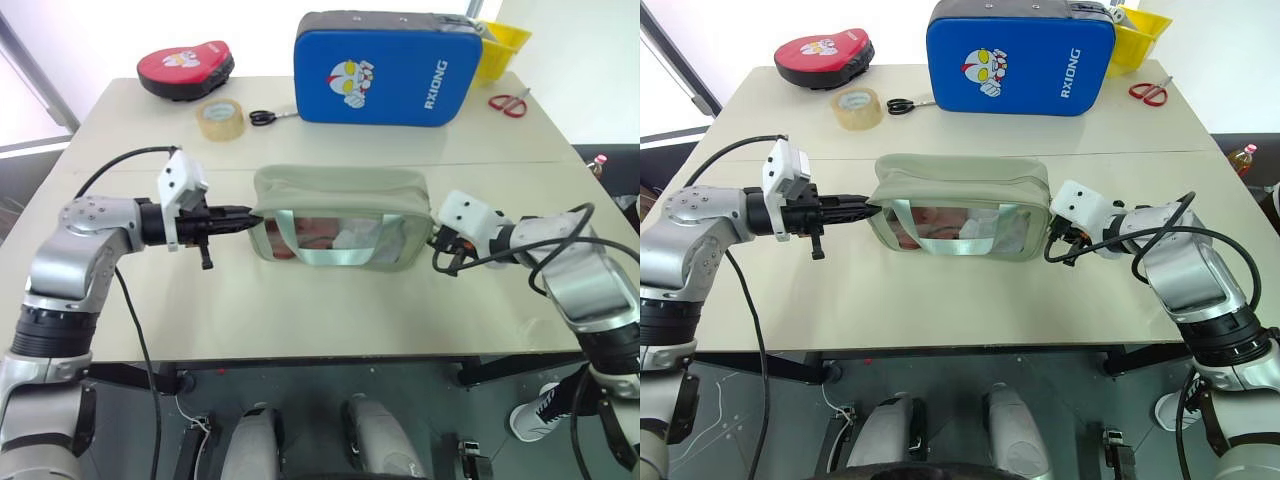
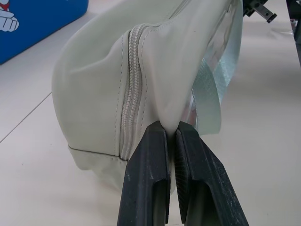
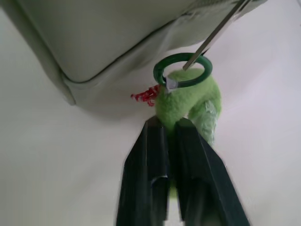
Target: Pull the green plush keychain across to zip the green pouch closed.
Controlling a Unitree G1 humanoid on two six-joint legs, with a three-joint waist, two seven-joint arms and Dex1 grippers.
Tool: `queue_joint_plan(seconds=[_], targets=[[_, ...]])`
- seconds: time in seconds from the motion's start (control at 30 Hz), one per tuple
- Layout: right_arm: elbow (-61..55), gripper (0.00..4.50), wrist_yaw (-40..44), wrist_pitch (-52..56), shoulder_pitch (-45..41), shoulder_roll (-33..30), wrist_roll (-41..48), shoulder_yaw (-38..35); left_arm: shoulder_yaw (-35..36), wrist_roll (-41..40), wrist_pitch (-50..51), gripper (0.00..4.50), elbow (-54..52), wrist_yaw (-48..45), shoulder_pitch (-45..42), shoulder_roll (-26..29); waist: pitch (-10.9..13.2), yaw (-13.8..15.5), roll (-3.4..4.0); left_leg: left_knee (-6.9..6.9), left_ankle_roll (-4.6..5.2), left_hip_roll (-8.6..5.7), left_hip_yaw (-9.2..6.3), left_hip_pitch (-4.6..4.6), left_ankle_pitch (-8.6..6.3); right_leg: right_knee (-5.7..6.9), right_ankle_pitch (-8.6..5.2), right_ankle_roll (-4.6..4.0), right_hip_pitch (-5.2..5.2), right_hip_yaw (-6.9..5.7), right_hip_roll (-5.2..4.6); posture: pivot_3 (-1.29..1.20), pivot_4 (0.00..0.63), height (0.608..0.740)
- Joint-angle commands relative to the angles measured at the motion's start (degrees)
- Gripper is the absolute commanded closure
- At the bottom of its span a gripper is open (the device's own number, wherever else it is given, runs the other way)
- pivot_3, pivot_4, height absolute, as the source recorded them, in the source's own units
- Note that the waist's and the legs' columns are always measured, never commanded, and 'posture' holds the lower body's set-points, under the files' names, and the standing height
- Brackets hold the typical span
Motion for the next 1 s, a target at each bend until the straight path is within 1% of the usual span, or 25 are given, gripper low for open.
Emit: queue_joint_plan(seconds=[0.03, 0.07, 0.1, 0.17, 0.2, 0.23, 0.33, 0.43, 0.47, 0.53, 0.57, 0.67, 0.8, 0.9, 1.0], targets=[[-0.76, 2.42, 1.20, -0.05, -2.44, -1.16, 3.37, -4.74, 1.37, 0.03, 0.24, 4.50, -1.05, 0.28, 0.70, 0.95, 0.00, 0.15, 0.00, 0.00, 0.00, 0.00, 0.00, -0.01, 0.00, 0.00, 0.00, 0.00, 0.00, 0.00, 0.00, 0.00, 0.150, 0.737], [-0.38, 1.86, 1.33, -0.26, -2.81, -1.37, 4.03, -5.70, 1.36, -0.01, 0.20, 4.50, -1.08, 0.26, 0.68, 0.98, 0.00, 0.17, 0.00, 0.00, 0.00, 0.00, 0.00, -0.02, 0.00, -0.01, 0.00, 0.00, 0.00, 0.00, -0.01, 0.00, 0.150, 0.737], [0.31, 1.42, 1.65, -0.88, -3.35, -1.86, 5.13, -7.63, 1.38, -0.13, 0.24, 4.50, -1.23, 0.19, 0.63, 1.02, 0.00, 0.18, 0.00, 0.00, 0.00, 0.00, 0.00, -0.03, 0.00, -0.02, 0.00, 0.00, 0.00, 0.00, -0.02, 0.00, 0.150, 0.737], [0.83, 0.30, 3.66, -2.05, -3.85, -3.13, 8.44, -11.80, 1.29, -0.35, 0.14, 4.50, -1.44, -0.21, 0.53, 1.13, 0.00, 0.26, 0.00, 0.00, 0.00, -0.01, 0.01, -0.03, 0.00, -0.02, 0.00, 0.00, 0.00, 0.00, -0.03, 0.00, 0.150, 0.737], [0.85, 0.05, 4.39, -2.50, -3.85, -3.61, 9.69, -13.03, 1.24, -0.40, 0.04, 4.50, -1.44, -0.38, 0.49, 1.17, 0.00, 0.27, 0.00, 0.00, 0.00, -0.01, 0.01, -0.04, 0.00, -0.02, 0.00, 0.00, 0.00, -0.01, -0.03, 0.00, 0.150, 0.737], [0.56, 0.05, 5.68, -3.20, -3.52, -4.30, 11.44, -14.74, 1.23, -0.89, 0.56, 4.50, -1.57, -0.86, 0.36, 1.30, 0.00, 0.28, 0.00, 0.00, 0.00, -0.01, 0.01, -0.04, 0.00, -0.04, 0.00, 0.00, 0.00, -0.03, -0.03, 0.00, 0.150, 0.737], [-0.34, 0.00, 9.04, -6.52, -1.83, -5.89, 15.68, -18.87, 2.70, -4.95, 4.04, 3.41, -1.51, -3.49, -0.73, 2.02, 0.00, 0.15, 0.00, -0.02, 0.01, -0.01, 0.02, -0.05, 0.00, -0.04, 0.00, 0.00, 0.00, -0.04, -0.03, 0.00, 0.150, 0.737], [-1.54, 0.00, 10.22, -7.67, -1.00, -5.56, 18.64, -19.79, 3.75, -5.60, 4.04, 1.96, -0.76, -5.52, -1.44, 4.01, 0.00, 0.09, -0.01, -0.02, 0.01, 0.00, 0.01, -0.04, -0.01, -0.04, 0.00, 0.00, 0.00, -0.05, -0.01, 0.00, 0.150, 0.737], [-2.03, 0.00, 10.45, -7.98, -0.78, -5.32, 19.47, -19.63, 4.11, -5.37, 3.52, 1.36, -0.23, -6.00, -1.69, 4.84, 0.00, 0.10, 0.00, -0.02, 0.01, 0.00, 0.01, -0.04, 0.00, -0.04, 0.00, 0.00, 0.00, -0.04, -0.01, 0.00, 0.150, 0.737], [-3.06, 0.00, 10.75, -8.55, 0.05, -5.22, 20.69, -19.33, 4.89, -5.04, 2.79, 0.30, 0.46, -7.02, -1.75, 6.62, 0.01, 0.18, -0.01, -0.01, 0.01, 0.00, 0.00, -0.05, 0.00, -0.04, 0.00, 0.00, 0.00, -0.05, -0.01, 0.00, 0.150, 0.737], [-3.73, 0.00, 10.84, -8.73, 0.64, -5.19, 21.32, -19.29, 5.69, -5.12, 2.65, 0.04, 0.60, -7.84, -1.44, 7.92, 0.01, 0.19, -0.01, 0.00, 0.01, 0.00, 0.00, -0.05, 0.00, -0.04, 0.00, 0.00, 0.00, -0.05, -0.01, 0.00, 0.150, 0.737], [-6.26, 0.00, 11.07, -8.76, 2.33, -5.19, 23.81, -20.15, 8.72, -5.34, 0.72, 0.04, -0.55, -8.72, 1.10, 10.22, 0.01, 0.22, -0.01, -0.01, 0.01, 0.00, 0.01, -0.06, 0.00, -0.06, 0.00, 0.01, 0.00, -0.05, -0.03, 0.00, 0.150, 0.737], [-11.53, 0.00, 11.68, -7.86, 7.23, -5.72, 27.77, -22.08, 13.81, -8.29, 2.77, 0.04, -6.76, -9.25, 9.04, 12.70, 0.01, 0.25, -0.01, -0.04, 0.01, 0.02, -0.02, -0.07, -0.01, -0.08, -0.01, 0.01, 0.00, -0.05, -0.06, 0.00, 0.150, 0.737], [-14.89, 0.00, 10.53, -7.25, 10.86, -5.68, 29.13, -22.41, 16.95, -10.93, 4.82, 0.04, -12.72, -8.51, 15.67, 12.78, 0.01, 0.31, -0.02, -0.01, 0.01, 0.03, -0.05, -0.08, -0.01, -0.08, -0.01, 0.01, 0.01, -0.07, -0.09, 0.00, 0.150, 0.737], [-17.54, 0.00, 8.52, -7.70, 13.84, -4.63, 30.14, -22.88, 18.66, -13.21, 7.87, 0.04, -16.65, -5.09, 20.19, 11.48, 0.02, 0.41, -0.03, 0.03, 0.01, 0.01, -0.07, -0.08, -0.01, -0.08, -0.01, 0.01, 0.05, -0.10, -0.11, 0.00, 0.150, 0.737]])
